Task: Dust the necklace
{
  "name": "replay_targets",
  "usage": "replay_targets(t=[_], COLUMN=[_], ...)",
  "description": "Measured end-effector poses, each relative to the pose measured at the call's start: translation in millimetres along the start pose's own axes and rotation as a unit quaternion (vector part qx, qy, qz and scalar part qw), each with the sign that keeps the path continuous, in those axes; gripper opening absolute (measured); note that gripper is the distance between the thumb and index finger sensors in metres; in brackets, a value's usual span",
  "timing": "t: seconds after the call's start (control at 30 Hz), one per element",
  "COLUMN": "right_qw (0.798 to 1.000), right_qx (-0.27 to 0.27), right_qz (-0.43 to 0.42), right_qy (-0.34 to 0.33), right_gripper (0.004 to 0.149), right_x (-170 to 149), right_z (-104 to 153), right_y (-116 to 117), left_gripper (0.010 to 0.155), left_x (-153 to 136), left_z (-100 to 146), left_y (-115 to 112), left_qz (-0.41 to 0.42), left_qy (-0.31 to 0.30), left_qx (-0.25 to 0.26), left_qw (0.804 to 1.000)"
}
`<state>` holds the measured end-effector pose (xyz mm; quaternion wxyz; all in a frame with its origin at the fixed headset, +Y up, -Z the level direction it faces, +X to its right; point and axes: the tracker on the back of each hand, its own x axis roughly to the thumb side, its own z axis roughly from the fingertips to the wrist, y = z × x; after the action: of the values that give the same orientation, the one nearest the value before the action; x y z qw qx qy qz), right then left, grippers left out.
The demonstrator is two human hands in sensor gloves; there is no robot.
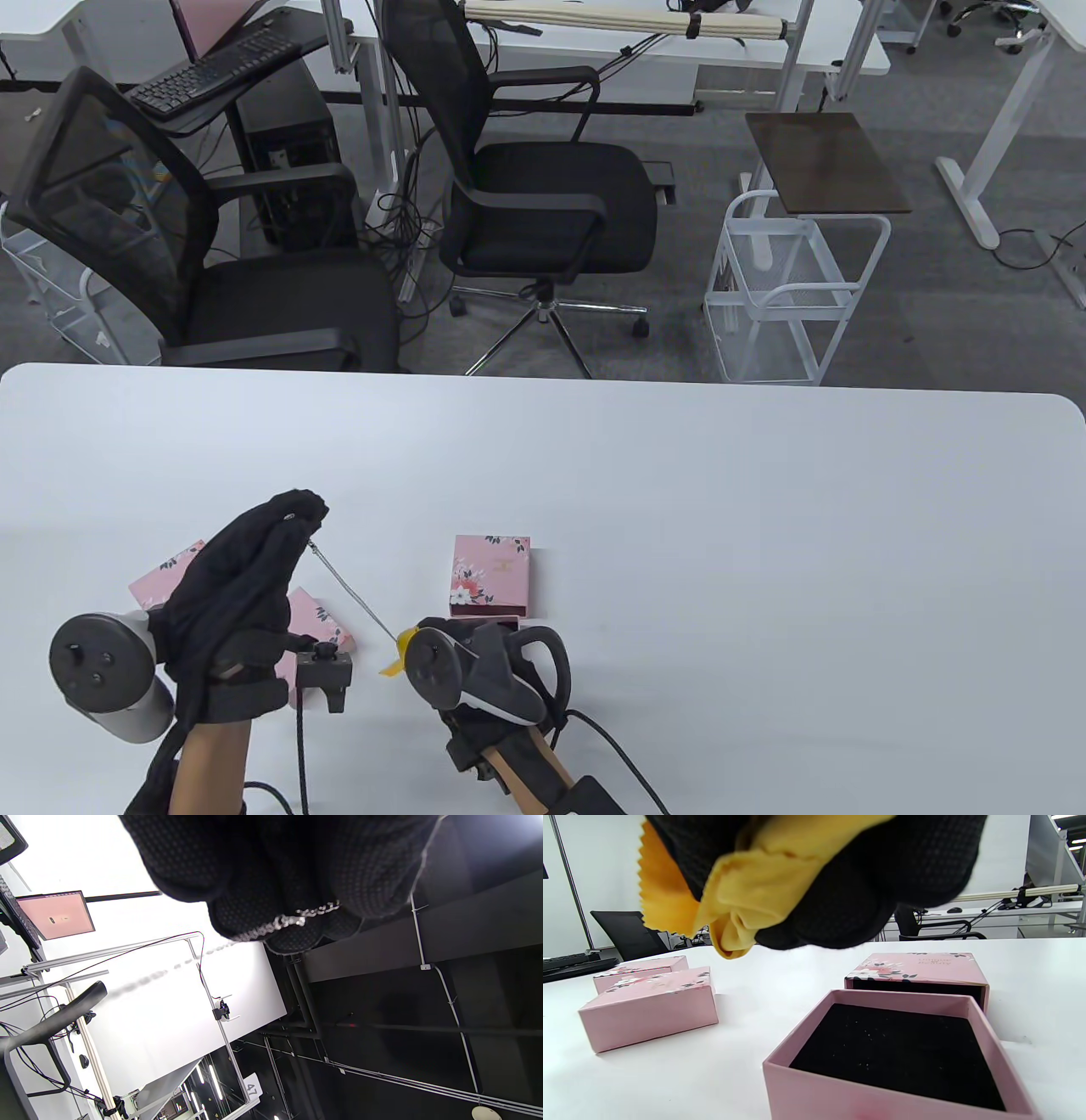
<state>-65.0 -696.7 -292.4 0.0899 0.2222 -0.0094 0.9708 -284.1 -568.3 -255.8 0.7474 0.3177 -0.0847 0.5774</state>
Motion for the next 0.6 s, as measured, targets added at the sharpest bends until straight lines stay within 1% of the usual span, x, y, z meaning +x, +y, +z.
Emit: replay_targets(t=[0.17, 0.27, 0.33, 0.47, 0.53, 0.6], right_qw=[1.0, 0.999, 0.999, 1.0, 0.998, 0.994], right_qx=[0.013, 0.031, 0.03, -0.002, -0.034, -0.066], right_qz=[0.01, 0.02, 0.022, 0.005, -0.027, -0.054], right_qy=[-0.007, -0.018, -0.019, 0.003, 0.034, 0.069], right_gripper=[0.042, 0.042, 0.042, 0.042, 0.042, 0.043], right_x=[1.4, 3.4, 3.8, -10.7, -31.6, -53.6], right_z=[-1.0, -1.4, -1.5, 1.0, 5.7, 12.4], right_y=[0.1, 1.7, -0.9, -24.6, -43.3, -55.8], left_gripper=[0.036, 0.036, 0.036, 0.036, 0.036, 0.036], left_x=[-1.1, -0.9, -0.9, -0.7, -0.3, -0.1], left_z=[-0.9, -1.0, -1.1, -0.5, -0.1, 0.7], left_y=[3.5, 3.9, 3.8, 2.3, 0.0, -3.4], left_qz=[0.003, 0.003, 0.0, -0.002, -0.003, -0.003], left_qy=[0.003, 0.003, 0.002, 0.001, 0.001, 0.001], left_qx=[0.005, 0.006, 0.003, -0.001, -0.006, -0.011], left_qw=[1.0, 1.0, 1.0, 1.0, 1.0, 1.0])
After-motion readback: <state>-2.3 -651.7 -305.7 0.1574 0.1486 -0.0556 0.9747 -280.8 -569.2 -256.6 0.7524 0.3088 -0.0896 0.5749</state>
